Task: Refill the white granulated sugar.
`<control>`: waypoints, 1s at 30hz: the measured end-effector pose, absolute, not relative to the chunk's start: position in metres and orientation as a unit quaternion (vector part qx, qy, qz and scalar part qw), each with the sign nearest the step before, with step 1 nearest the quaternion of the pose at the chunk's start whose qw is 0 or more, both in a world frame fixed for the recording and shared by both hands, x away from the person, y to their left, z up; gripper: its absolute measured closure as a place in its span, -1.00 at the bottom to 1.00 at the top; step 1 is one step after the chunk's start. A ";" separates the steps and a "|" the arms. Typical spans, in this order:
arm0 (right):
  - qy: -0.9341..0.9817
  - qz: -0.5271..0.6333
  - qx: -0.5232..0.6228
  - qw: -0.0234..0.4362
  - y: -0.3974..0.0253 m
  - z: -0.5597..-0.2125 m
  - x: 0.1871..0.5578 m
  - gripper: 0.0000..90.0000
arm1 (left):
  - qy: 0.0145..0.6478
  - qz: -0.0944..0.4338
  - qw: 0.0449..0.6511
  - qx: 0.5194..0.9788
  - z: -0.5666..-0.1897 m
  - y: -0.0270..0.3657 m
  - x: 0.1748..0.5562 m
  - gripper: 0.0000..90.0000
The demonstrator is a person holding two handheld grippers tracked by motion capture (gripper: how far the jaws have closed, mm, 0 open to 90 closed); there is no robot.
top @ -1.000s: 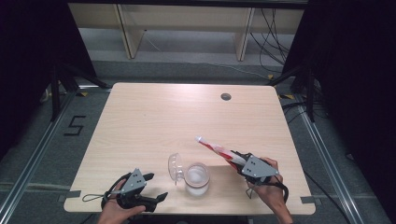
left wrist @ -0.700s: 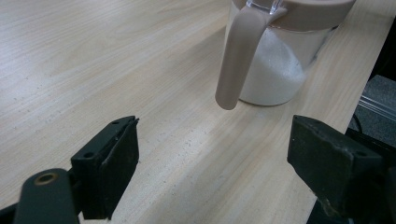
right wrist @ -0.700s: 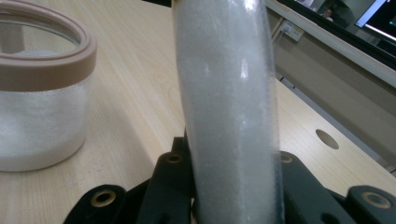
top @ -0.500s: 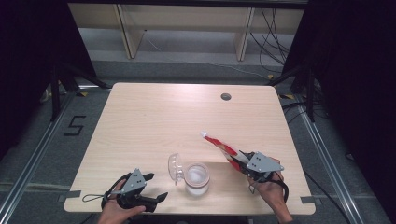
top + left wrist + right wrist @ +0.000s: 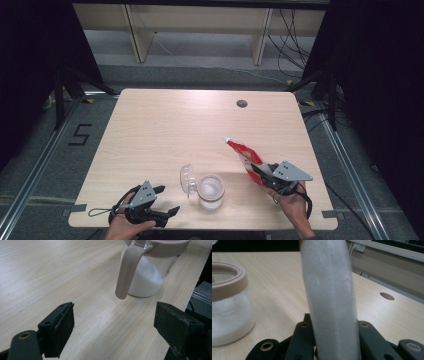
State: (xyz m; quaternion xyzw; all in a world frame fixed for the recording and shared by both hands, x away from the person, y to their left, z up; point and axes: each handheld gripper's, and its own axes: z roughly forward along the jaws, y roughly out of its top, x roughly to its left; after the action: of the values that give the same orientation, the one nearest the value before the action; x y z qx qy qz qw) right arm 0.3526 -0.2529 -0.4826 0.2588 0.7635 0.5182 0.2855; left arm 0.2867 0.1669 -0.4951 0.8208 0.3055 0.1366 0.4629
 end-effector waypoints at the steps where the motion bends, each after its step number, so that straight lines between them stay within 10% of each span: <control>1: 0.763 0.514 0.257 0.296 -0.255 -0.483 0.352 0.72 | 0.309 0.134 0.468 0.817 -0.496 0.166 0.286 -0.64; 30: 0.743 0.510 0.353 0.254 -0.281 -0.483 0.332 0.66 | 0.314 0.140 0.466 0.815 -0.497 0.167 0.288 -0.64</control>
State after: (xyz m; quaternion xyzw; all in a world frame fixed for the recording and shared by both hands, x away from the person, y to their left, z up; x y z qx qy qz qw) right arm 0.3322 -0.2814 -0.4827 0.3527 0.7426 0.5097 0.2539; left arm 0.2878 0.1667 -0.4972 0.8151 0.3137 0.1401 0.4665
